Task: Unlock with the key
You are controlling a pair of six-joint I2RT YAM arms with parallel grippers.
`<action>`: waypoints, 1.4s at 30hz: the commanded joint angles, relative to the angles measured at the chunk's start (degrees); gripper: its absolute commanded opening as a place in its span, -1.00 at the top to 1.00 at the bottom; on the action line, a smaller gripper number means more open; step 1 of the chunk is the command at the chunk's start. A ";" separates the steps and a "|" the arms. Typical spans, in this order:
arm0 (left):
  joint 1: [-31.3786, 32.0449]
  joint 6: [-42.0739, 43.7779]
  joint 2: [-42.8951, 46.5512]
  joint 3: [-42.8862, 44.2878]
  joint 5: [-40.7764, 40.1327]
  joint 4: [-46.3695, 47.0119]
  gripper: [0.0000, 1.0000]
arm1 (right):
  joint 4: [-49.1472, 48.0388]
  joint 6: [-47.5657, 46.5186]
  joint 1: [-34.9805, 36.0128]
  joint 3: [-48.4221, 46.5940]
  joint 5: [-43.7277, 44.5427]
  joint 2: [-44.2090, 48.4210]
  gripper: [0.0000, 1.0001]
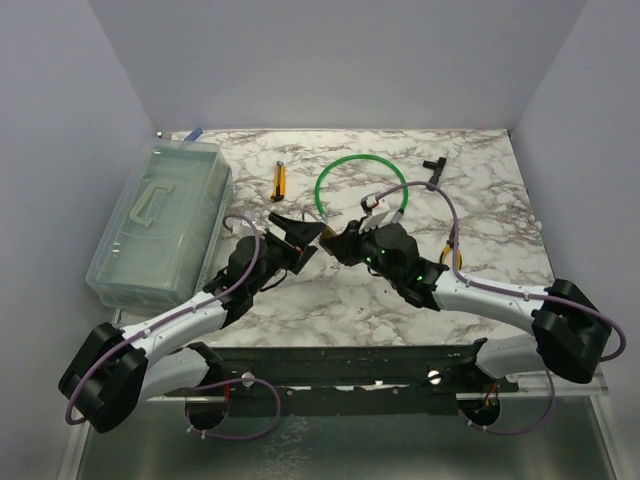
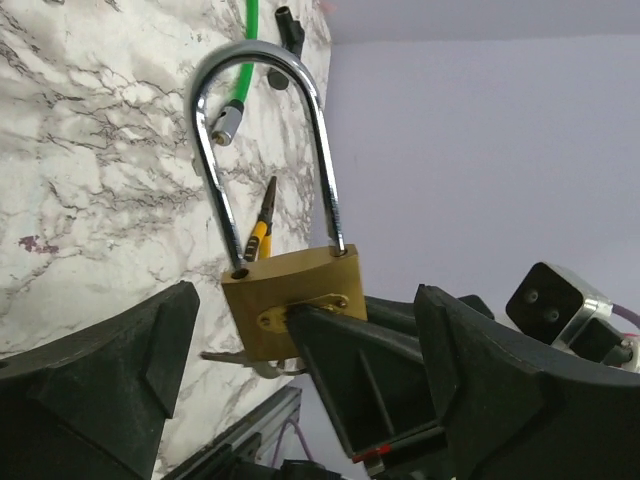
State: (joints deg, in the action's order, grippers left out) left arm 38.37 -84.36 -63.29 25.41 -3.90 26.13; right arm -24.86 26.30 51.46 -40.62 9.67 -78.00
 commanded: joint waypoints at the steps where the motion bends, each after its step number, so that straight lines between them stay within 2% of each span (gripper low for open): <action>1: 0.05 6.52 4.74 -3.63 1.43 2.43 -0.90 | -0.91 1.71 0.13 1.25 1.17 6.20 0.99; 9: -0.27 12.80 14.67 -8.57 2.00 2.26 -0.89 | 2.75 2.97 0.13 4.74 -3.09 16.35 0.99; 14: -0.25 17.69 18.51 -8.58 6.04 2.64 -0.88 | 3.59 3.71 0.13 6.26 -9.23 21.25 0.99; 20: -0.30 20.29 22.31 -8.71 8.38 4.64 -0.89 | -0.12 6.10 0.12 9.39 -17.98 26.83 0.99; 28: -0.26 19.58 22.37 -9.19 9.13 7.61 -0.88 | -4.28 8.64 0.12 9.91 -24.28 27.38 0.99; 32: -0.31 18.58 21.21 -9.10 9.71 9.80 -0.81 | -5.49 9.26 0.13 9.68 -25.56 25.85 0.99; 34: -0.30 18.09 20.41 -8.90 9.95 10.15 -0.68 | -6.06 9.37 0.12 9.53 -25.94 25.07 0.99; 38: -0.30 16.99 18.51 -8.89 10.04 10.42 -0.20 | -6.12 8.47 0.12 8.97 -26.73 23.53 0.99; 42: -0.30 15.80 16.51 -8.96 10.78 10.35 0.06 | -4.91 5.66 0.10 8.36 -26.55 22.46 0.99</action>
State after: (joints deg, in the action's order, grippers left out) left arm 38.30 -67.46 -45.06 16.88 4.93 35.22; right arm -24.53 34.20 51.44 -30.13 -14.79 -55.37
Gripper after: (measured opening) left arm 0.529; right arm 0.196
